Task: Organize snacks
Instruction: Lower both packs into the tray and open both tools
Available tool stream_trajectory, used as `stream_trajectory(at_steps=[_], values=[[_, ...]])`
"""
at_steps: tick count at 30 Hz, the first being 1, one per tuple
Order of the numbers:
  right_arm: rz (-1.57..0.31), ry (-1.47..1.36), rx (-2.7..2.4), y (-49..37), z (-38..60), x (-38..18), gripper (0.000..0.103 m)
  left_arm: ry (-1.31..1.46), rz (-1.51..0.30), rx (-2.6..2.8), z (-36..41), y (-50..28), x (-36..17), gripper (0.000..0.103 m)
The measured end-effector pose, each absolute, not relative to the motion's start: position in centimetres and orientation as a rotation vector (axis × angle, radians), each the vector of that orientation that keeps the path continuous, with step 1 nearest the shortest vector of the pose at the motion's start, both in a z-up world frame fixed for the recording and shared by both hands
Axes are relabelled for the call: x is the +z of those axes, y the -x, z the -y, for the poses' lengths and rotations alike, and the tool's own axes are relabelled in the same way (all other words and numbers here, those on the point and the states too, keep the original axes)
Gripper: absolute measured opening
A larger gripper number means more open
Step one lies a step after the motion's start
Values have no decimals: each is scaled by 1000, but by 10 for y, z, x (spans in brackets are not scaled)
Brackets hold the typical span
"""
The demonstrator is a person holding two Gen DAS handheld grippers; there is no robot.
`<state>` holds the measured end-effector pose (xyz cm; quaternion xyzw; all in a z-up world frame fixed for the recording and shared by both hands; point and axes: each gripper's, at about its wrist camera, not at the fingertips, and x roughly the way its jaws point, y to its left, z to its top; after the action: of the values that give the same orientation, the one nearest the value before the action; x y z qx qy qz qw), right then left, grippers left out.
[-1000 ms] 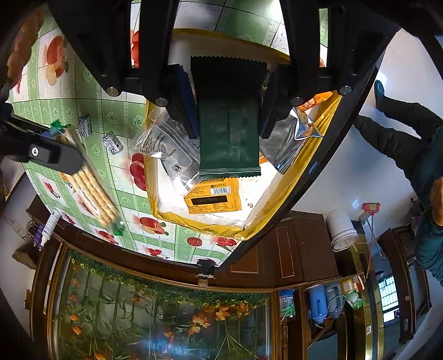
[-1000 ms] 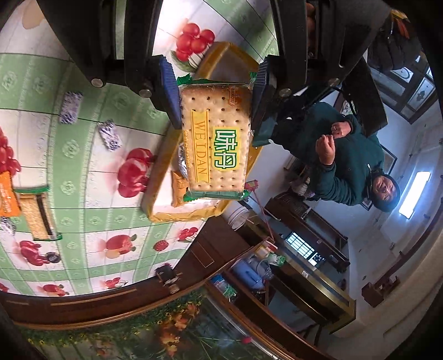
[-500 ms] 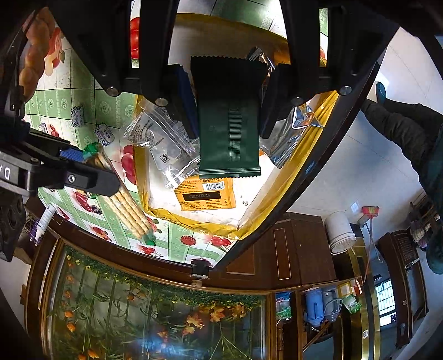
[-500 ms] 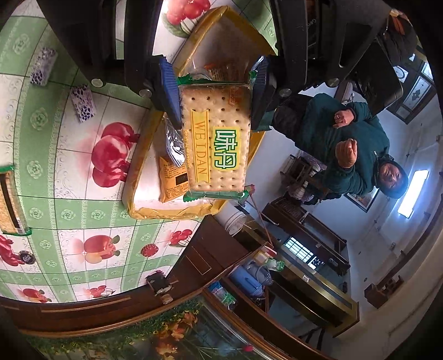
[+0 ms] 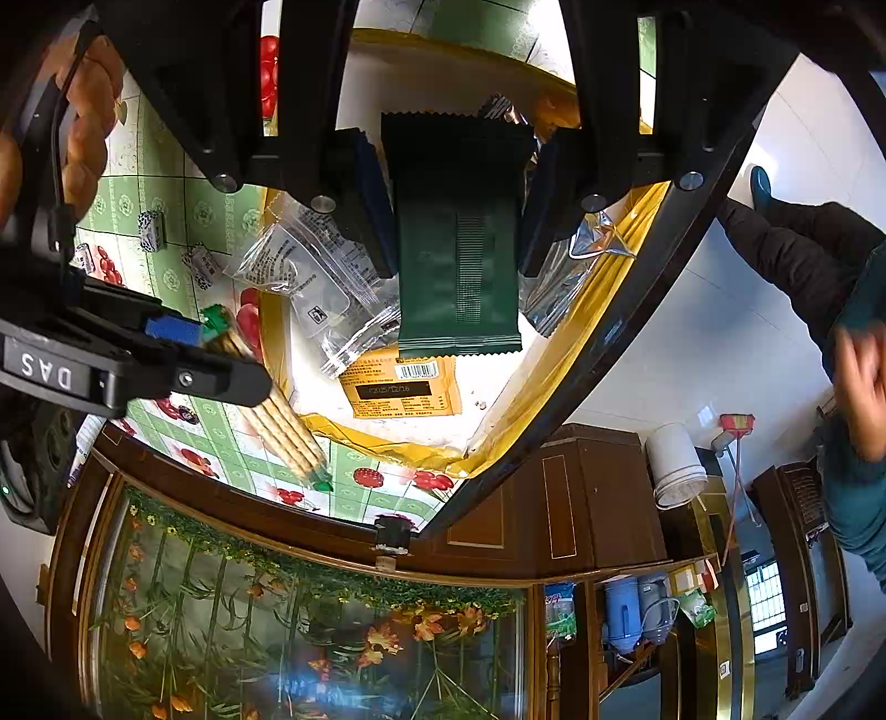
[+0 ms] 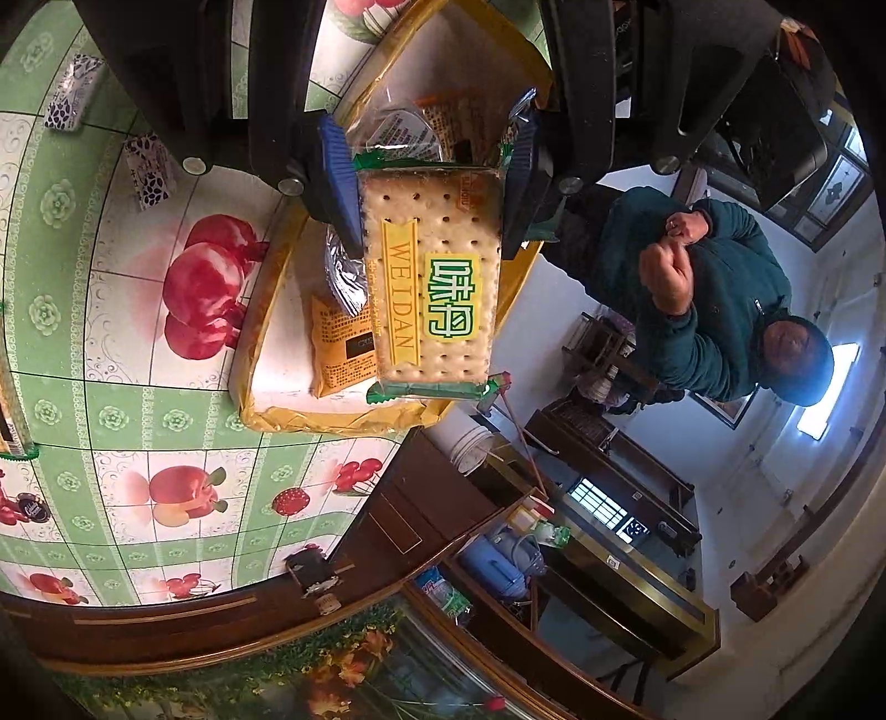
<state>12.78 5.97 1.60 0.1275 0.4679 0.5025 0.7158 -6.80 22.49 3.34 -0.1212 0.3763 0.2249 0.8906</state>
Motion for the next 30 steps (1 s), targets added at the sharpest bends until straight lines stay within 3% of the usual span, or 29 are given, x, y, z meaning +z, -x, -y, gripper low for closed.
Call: stream_trajectory(at_steps=[26,28,30], values=[[-1034,-162,1074,-141,-100,0,48,231,-823,457,-216,65,21,42],[-1035,-149,1073,-140,-101,-1,52,186,-836,504,-213,63,20,46],[-1041,-149,1063,-140,-100,-1,64,167,-842,533,-212,63,20,61]])
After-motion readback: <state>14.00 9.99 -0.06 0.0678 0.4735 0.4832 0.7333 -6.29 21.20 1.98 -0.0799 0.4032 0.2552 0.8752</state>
